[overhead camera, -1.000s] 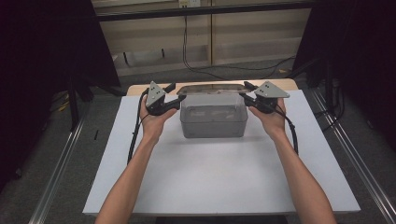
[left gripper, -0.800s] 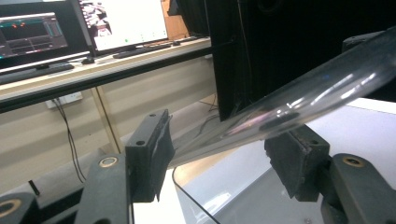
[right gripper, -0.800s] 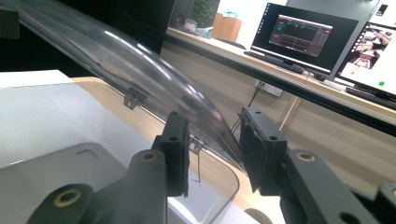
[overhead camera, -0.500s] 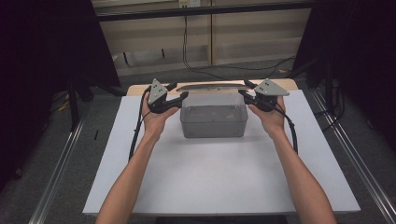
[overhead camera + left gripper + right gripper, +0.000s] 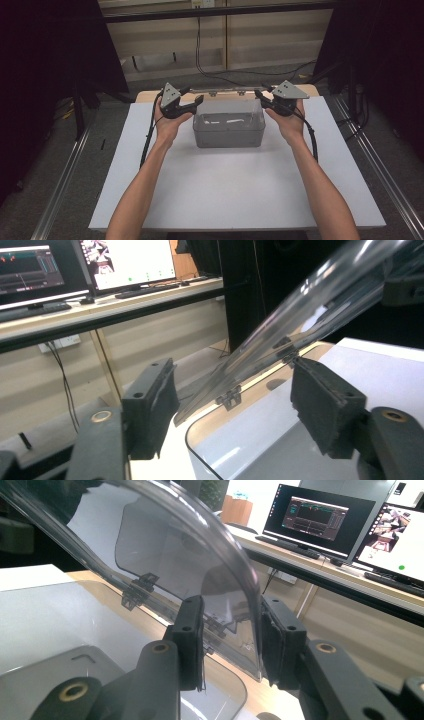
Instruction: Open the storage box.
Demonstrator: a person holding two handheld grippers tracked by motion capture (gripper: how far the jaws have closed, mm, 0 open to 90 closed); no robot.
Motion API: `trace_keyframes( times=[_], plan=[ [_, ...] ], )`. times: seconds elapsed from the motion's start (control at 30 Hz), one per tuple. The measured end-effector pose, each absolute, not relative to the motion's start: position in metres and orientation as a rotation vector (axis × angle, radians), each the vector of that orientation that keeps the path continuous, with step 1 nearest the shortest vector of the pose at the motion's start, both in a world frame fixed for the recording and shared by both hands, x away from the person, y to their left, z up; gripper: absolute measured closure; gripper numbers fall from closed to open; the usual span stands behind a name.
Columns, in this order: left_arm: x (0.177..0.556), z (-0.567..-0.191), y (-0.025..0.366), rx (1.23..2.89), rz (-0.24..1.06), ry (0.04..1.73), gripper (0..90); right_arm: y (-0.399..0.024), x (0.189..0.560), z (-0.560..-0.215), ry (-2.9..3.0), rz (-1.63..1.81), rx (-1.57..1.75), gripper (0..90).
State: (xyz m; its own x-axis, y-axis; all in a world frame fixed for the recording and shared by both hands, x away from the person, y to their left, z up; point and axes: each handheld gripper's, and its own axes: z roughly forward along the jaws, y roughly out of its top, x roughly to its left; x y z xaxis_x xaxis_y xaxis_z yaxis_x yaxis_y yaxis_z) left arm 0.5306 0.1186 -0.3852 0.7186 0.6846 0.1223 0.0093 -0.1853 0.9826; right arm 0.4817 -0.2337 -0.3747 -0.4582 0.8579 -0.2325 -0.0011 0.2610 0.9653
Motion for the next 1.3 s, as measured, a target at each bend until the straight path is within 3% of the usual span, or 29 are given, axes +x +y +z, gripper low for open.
trace_keyframes(
  times=[0.37,0.8,0.93,1.3],
  plan=[
    [0.545,-0.387,0.11,1.659,0.648,0.577,30.8,-0.233,0.486,-0.371,1.698,1.305,0.809,64.1],
    [0.556,-0.39,0.113,1.674,0.636,0.621,42.2,-0.233,0.491,-0.368,1.688,1.31,0.813,64.3],
    [0.558,-0.393,0.111,1.673,0.624,0.609,49.3,-0.234,0.492,-0.368,1.688,1.312,0.813,64.3],
    [0.563,-0.394,0.112,1.692,0.652,0.595,54.9,-0.234,0.499,-0.365,1.679,1.317,0.822,64.4]
  ],
)
